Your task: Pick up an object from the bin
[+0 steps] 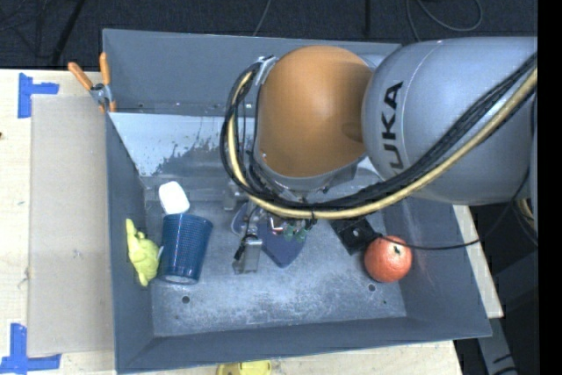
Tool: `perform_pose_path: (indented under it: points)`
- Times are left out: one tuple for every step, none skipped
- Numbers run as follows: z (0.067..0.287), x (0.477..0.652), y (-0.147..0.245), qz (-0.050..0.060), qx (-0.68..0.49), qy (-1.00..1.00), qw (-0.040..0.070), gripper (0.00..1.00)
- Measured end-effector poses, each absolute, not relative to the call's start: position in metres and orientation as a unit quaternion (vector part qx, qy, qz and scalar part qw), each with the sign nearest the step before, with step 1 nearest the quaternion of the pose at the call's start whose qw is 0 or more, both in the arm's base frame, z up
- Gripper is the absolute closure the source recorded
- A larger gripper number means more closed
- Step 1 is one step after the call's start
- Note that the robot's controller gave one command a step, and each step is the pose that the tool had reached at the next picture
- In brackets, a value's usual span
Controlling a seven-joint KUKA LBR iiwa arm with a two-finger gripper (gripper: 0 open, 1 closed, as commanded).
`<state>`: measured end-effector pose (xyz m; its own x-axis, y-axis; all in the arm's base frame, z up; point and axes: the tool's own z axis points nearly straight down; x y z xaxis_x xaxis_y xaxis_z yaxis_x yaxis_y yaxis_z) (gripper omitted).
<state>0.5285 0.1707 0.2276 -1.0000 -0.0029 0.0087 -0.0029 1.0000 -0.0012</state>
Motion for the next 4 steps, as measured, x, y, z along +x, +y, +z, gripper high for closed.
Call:
perform_pose_path:
  points:
    - [0.232,0.53,0.17,0.0,-0.001,-1.0,0.001,0.0]
    - [0.207,0.554,0.176,-0.001,0.035,-0.999,-0.004,0.0]
    - [0.146,0.562,0.182,0.0,0.09,-0.996,-0.002,0.0]
    - [0.101,0.588,0.193,0.0,0.125,-0.992,-0.002,0.0]
